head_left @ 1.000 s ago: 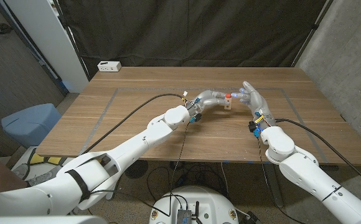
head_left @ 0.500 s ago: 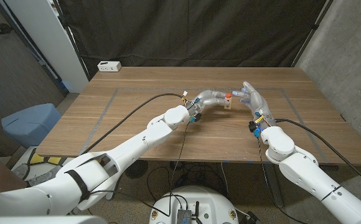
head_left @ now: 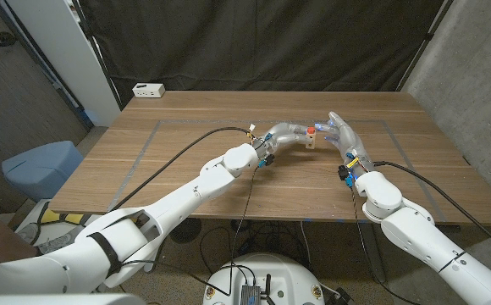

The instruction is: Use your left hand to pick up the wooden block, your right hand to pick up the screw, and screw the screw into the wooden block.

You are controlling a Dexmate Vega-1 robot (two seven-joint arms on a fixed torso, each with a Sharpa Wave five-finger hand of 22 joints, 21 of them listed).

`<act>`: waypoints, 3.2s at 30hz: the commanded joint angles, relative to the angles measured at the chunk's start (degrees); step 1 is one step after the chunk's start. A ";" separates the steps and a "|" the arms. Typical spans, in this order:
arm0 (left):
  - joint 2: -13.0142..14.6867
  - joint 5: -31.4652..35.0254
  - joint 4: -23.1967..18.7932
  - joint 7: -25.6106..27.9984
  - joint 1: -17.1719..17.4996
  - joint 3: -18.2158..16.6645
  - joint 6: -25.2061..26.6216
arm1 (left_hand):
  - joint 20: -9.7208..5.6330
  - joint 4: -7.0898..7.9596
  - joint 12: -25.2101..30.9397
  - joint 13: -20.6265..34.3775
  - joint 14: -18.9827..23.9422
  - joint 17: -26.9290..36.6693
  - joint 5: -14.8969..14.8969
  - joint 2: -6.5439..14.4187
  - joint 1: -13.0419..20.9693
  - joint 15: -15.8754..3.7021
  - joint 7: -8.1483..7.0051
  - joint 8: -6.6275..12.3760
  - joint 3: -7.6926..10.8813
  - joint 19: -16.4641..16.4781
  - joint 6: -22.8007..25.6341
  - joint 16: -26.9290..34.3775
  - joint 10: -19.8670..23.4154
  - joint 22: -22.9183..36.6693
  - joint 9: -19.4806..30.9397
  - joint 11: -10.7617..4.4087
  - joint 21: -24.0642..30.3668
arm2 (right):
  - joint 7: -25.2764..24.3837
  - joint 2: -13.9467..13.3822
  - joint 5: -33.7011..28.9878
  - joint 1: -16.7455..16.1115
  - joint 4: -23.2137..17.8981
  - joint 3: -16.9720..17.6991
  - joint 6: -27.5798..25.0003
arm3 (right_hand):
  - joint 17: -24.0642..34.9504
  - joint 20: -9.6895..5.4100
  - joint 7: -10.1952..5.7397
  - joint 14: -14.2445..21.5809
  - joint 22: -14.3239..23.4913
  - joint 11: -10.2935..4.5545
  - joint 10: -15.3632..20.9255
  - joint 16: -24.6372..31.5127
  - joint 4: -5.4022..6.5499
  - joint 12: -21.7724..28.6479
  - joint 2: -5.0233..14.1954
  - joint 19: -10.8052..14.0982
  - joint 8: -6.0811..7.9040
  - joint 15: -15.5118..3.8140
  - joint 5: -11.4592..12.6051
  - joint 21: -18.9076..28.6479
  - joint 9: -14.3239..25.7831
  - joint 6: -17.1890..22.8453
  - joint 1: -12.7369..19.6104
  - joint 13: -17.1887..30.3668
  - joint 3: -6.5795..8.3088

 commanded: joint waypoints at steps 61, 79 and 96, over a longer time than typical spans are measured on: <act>0.48 -0.41 -0.36 -0.21 0.46 -0.37 -0.05 | -0.43 1.91 1.40 2.00 0.52 0.04 0.27 0.95 -0.20 -0.78 2.58 0.45 2.31 0.32 3.99 0.10 1.22 0.30 0.08 -0.38 0.40 | -0.79 -0.29 0.20 0.24 -0.86 -1.00 -1.54 | -0.15 -0.22 1.46 1.58 0.13 -0.33 4.65 1.19 -0.08 1.90 0.59 1.38 3.19 -0.70 0.42 0.55 -0.05 8.25 0.10 0.09 0.25; 0.73 -0.53 -0.51 -0.31 0.56 -0.46 0.16 | -0.45 1.89 1.38 2.05 0.53 0.01 0.29 0.98 -0.24 -0.79 2.66 0.46 2.43 0.33 4.01 0.07 1.11 0.29 0.08 -0.38 0.39 | -1.26 -0.10 0.09 -0.01 -1.25 -1.15 -1.74 | -0.19 -0.18 2.25 2.71 0.13 0.04 6.72 1.39 -0.17 2.01 0.67 1.75 4.14 -0.90 0.43 0.50 -0.08 12.57 0.26 0.08 0.33; 0.95 -0.75 -0.25 -0.65 0.41 -0.61 0.15 | -0.40 1.81 1.41 2.02 0.48 0.02 0.27 0.98 -0.17 -0.75 2.67 0.47 2.45 0.31 4.05 0.07 1.24 0.29 0.08 -0.45 0.38 | -1.33 0.45 -0.10 0.45 -1.01 -1.68 -1.64 | -0.24 -0.27 2.90 4.07 0.12 0.08 9.30 1.59 -0.27 2.24 0.76 2.18 5.00 -1.27 0.45 0.49 -0.13 16.83 0.46 0.06 0.43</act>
